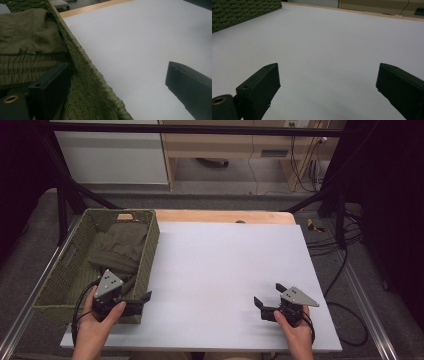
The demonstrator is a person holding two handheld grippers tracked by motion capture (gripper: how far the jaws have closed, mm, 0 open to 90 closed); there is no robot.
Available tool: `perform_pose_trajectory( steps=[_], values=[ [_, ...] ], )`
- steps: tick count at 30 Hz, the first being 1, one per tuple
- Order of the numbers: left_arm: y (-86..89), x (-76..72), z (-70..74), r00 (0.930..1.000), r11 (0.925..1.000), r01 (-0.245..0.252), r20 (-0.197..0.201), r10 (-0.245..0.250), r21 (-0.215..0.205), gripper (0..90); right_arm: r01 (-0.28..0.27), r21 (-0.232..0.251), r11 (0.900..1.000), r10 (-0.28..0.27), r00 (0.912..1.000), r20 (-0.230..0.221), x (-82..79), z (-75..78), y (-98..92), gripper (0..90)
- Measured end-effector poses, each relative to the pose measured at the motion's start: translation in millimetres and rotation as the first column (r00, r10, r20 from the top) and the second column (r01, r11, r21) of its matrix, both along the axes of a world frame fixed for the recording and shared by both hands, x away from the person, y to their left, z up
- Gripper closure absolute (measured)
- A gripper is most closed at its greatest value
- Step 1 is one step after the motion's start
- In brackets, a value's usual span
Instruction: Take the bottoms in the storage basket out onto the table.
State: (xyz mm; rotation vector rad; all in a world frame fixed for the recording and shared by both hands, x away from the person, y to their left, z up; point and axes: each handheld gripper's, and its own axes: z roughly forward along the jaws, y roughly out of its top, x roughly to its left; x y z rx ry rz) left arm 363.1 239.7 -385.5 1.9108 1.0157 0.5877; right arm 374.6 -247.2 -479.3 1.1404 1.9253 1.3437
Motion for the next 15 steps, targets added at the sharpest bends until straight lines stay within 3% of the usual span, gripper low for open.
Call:
perform_pose_trajectory(
  steps=[15],
  values=[
    [12.1,20.6,27.0,0.9999,0.9987,-0.009,0.014,0.008,0.05,6.2,-0.015,-0.007,1.0,0.015,0.9999,0.002,-1.4,-0.4,2.1,5.6]
  ],
)
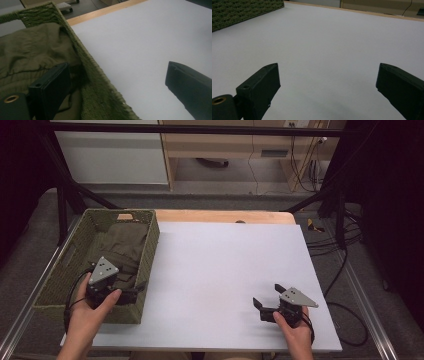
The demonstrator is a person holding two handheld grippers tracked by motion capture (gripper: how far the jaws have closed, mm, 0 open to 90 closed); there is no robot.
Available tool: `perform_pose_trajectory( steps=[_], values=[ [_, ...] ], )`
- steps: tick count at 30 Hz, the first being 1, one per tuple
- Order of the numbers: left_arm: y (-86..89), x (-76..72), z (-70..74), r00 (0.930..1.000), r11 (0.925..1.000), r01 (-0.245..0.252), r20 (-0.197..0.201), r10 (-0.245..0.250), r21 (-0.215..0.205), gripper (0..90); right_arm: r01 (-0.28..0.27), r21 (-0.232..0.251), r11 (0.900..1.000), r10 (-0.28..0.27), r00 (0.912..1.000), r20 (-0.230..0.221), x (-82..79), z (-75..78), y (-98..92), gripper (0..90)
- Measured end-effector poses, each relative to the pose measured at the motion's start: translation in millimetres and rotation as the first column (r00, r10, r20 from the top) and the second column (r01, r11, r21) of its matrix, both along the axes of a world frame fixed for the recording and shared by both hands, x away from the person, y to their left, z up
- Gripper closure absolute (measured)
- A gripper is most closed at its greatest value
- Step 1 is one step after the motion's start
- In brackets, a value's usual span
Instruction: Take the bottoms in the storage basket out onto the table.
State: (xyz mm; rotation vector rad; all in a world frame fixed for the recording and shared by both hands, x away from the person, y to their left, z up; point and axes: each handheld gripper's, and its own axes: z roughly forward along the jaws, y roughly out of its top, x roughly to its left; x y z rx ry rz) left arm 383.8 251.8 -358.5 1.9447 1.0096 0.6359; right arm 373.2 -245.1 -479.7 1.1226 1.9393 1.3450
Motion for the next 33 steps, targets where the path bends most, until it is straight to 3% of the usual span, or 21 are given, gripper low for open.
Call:
perform_pose_trajectory(
  steps=[7,15,20,23,33],
  values=[
    [19.9,20.3,18.2,0.9996,0.999,-0.028,-0.002,0.028,0.034,6.2,0.004,0.0,1.0,-0.004,1.0,-0.002,0.2,-0.3,-0.6,5.7],
    [31.4,44.3,25.3,0.9983,0.9962,-0.058,-0.005,0.058,0.065,6.2,0.004,-0.004,1.0,-0.004,1.0,-0.003,0.1,-0.5,-0.5,5.6],
    [34.7,70.7,24.8,0.9969,0.9932,-0.071,-0.026,0.074,0.093,6.1,0.001,-0.008,1.0,-0.002,1.0,-0.003,0.1,-0.6,-0.1,5.4],
    [35.3,79.2,23.5,0.9961,0.9922,-0.077,-0.035,0.08,0.099,6.1,0.002,-0.009,1.0,-0.002,1.0,-0.003,-0.1,-0.6,-0.1,5.5],
    [39.0,115.7,12.8,0.9925,0.9893,-0.107,-0.049,0.112,0.099,6.6,-0.003,-0.009,1.0,0.003,1.0,-0.007,-0.3,-0.6,0.5,5.5]
  ],
)
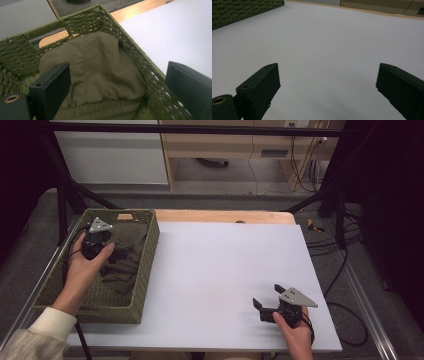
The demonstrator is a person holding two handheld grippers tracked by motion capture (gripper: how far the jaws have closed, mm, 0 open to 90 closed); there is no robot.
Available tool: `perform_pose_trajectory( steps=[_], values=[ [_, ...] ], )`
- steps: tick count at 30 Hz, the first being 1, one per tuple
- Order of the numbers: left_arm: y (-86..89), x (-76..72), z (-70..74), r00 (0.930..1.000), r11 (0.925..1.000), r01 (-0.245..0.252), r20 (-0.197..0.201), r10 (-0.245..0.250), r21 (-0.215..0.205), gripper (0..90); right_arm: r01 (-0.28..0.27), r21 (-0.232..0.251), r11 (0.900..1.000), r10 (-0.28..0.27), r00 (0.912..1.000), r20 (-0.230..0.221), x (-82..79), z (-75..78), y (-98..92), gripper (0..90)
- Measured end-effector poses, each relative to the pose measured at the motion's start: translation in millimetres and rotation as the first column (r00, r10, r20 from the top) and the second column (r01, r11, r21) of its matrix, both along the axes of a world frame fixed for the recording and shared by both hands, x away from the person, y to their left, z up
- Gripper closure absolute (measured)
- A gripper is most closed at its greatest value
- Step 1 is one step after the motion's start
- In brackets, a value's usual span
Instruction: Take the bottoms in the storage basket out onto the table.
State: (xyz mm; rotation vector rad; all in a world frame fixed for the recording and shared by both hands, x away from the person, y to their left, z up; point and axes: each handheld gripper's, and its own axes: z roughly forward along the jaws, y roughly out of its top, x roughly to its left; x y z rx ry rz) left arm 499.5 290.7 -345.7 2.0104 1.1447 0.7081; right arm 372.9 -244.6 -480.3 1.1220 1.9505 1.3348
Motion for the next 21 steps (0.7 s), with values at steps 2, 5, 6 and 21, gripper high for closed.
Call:
perform_pose_trajectory(
  steps=[2,5,6,21],
  values=[
    [3.3,8.3,-5.0,0.9999,0.9999,-0.012,-0.002,0.012,0.0,7.2,-0.002,-0.001,1.0,0.002,1.0,0.0,-0.1,0.0,0.4,5.5],
    [6.7,13.3,-8.9,0.9997,0.9997,-0.026,-0.003,0.026,0.002,7.2,-0.002,-0.001,1.0,0.002,1.0,-0.001,-0.1,-0.1,0.4,5.4],
    [8.5,15.6,-11.0,0.9995,0.9995,-0.032,-0.004,0.032,-0.001,7.5,-0.003,-0.001,1.0,0.003,1.0,-0.001,-0.1,0.0,0.4,5.4],
    [20.7,34.6,-31.6,0.9968,0.9965,-0.074,-0.031,0.073,-0.038,7.9,-0.012,-0.008,1.0,0.012,0.9999,-0.004,0.2,-0.2,1.7,5.4]
  ],
)
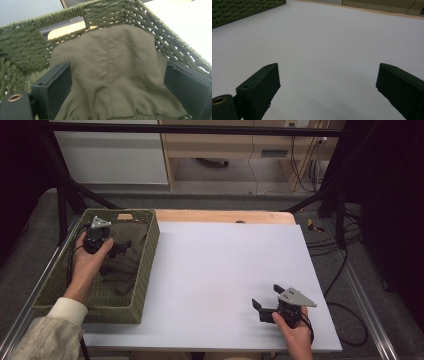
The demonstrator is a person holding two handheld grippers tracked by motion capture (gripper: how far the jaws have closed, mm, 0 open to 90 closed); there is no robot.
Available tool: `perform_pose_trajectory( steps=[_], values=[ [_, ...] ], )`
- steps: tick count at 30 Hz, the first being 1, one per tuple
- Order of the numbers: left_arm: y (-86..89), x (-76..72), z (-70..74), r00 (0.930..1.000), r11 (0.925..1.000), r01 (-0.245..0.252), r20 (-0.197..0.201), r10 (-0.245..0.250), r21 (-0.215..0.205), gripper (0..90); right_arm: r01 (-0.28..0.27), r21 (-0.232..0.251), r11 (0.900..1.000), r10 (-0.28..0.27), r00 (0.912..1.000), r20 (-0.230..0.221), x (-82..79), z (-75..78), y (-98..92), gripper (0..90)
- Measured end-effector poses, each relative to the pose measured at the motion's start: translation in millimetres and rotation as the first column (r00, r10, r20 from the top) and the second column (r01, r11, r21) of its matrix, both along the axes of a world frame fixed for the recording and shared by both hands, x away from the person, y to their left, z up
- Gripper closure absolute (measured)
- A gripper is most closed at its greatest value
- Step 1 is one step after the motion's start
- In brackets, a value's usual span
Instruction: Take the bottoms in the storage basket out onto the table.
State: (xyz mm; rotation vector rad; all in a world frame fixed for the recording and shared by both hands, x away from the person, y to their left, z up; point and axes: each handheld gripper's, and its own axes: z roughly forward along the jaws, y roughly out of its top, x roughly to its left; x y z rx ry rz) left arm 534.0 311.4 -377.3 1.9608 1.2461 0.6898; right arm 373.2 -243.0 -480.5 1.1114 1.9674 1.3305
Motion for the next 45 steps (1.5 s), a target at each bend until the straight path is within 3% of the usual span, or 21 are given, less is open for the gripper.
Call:
perform_pose_trajectory(
  steps=[11,22,26,28,30,34,40,41,45],
  values=[
    [-0.9,9.2,-14.6,0.999,0.9997,-0.014,-0.043,0.015,0.022,7.8,-0.005,0.0,1.0,0.005,1.0,-0.007,-0.1,-0.4,0.7,5.4],
    [-14.5,-2.0,-12.5,0.9968,0.9979,0.06,-0.053,-0.059,0.023,7.5,-0.013,-0.004,1.0,0.013,0.9999,-0.009,-0.1,-0.7,1.4,5.3],
    [-21.1,-2.7,-15.1,0.9939,0.9936,0.091,-0.069,-0.086,0.068,7.5,-0.012,-0.002,1.0,0.012,0.9998,-0.014,0.1,-1.0,1.4,5.3],
    [-23.7,-0.1,-21.6,0.9903,0.9905,0.105,-0.101,-0.095,0.09,7.5,-0.014,-0.004,1.0,0.014,0.9998,-0.014,0.2,-1.3,1.6,5.3],
    [-24.4,1.2,-24.1,0.9896,0.9894,0.105,-0.109,-0.094,0.1,7.5,-0.014,-0.004,1.0,0.014,0.9998,-0.014,0.2,-1.3,1.6,5.3],
    [-25.0,7.4,-31.4,0.9903,0.9889,0.093,-0.113,-0.08,0.115,4.6,-0.017,-0.004,1.0,0.017,0.9997,-0.019,0.0,-1.5,2.0,5.3],
    [-18.5,17.2,-41.1,0.9951,0.9915,0.034,-0.097,-0.021,0.126,3.1,-0.019,-0.004,1.0,0.019,0.9996,-0.019,0.0,-1.6,1.9,5.2],
    [-16.6,19.2,-43.0,0.9965,0.9896,0.006,-0.084,0.006,0.144,3.0,-0.021,-0.004,1.0,0.021,0.9996,-0.019,0.1,-1.6,2.1,5.2],
    [-13.8,21.3,-46.1,0.996,0.9889,-0.014,-0.085,0.027,0.148,1.4,-0.022,-0.005,1.0,0.022,0.9996,-0.018,0.1,-1.6,2.1,5.2]
  ],
)
